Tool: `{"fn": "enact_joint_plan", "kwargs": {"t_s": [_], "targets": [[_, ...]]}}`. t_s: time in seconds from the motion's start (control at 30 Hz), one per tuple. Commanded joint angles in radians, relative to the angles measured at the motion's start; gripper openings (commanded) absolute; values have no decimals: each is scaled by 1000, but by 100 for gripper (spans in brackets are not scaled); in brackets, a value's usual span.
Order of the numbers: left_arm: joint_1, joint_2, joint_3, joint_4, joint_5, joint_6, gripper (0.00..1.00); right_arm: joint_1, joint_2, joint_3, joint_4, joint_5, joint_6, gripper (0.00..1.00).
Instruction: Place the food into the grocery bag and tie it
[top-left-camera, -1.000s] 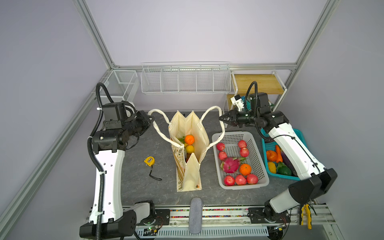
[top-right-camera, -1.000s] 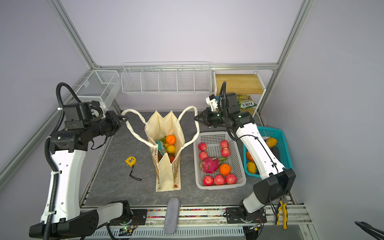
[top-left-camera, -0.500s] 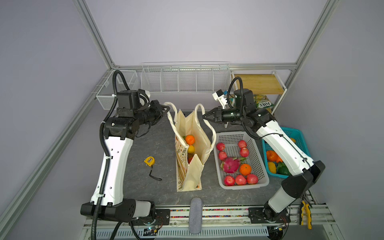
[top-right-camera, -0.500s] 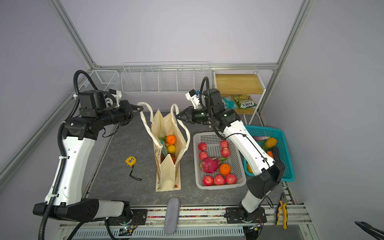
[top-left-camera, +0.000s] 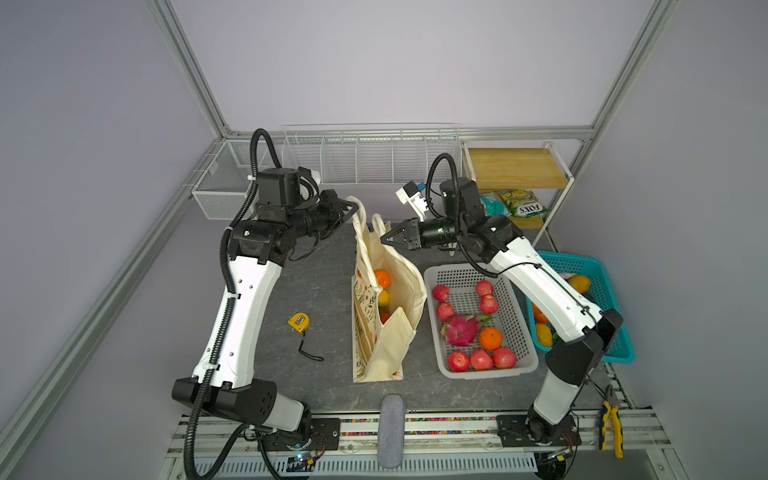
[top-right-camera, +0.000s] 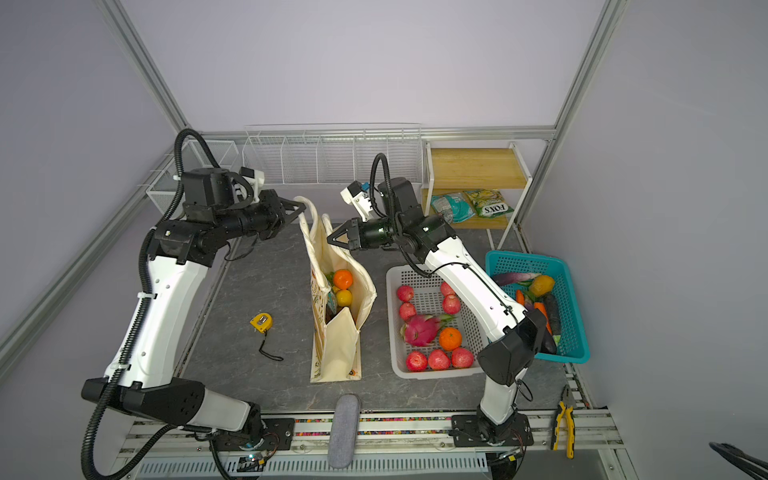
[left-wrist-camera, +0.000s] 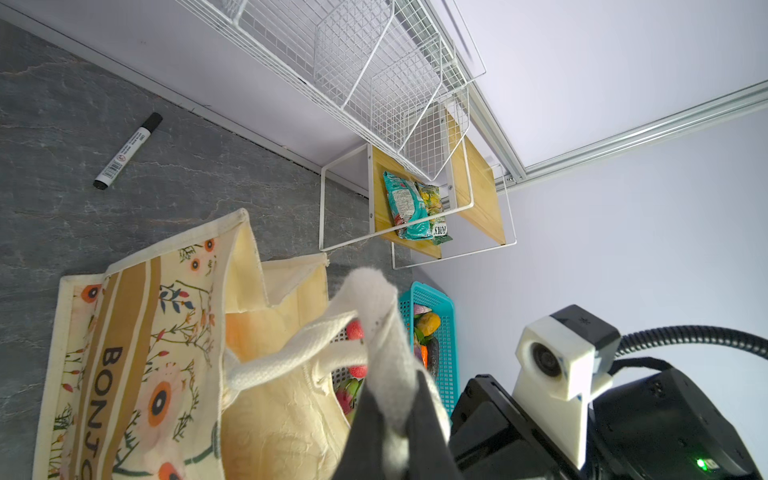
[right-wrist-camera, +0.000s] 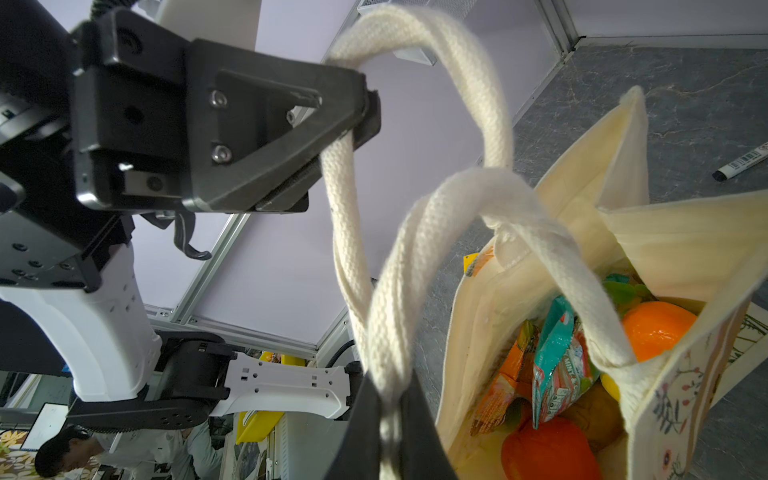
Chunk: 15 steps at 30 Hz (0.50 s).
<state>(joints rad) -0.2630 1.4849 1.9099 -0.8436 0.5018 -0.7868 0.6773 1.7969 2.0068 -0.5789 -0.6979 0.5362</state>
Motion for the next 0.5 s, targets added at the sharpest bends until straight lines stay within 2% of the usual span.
{"fn": "enact_joint_plan", "kwargs": {"t_s": [0.0, 0.2, 0.47], "targets": [[-22, 8, 59, 98, 6, -16, 0, 22, 27, 28, -7, -37, -35, 7], [-63, 31, 84, 99, 10, -11, 0, 36, 66, 29, 18, -40, -40, 7], [-88, 4, 62, 48, 9, 0, 0, 31, 118, 47, 148, 10, 11, 7]]}}
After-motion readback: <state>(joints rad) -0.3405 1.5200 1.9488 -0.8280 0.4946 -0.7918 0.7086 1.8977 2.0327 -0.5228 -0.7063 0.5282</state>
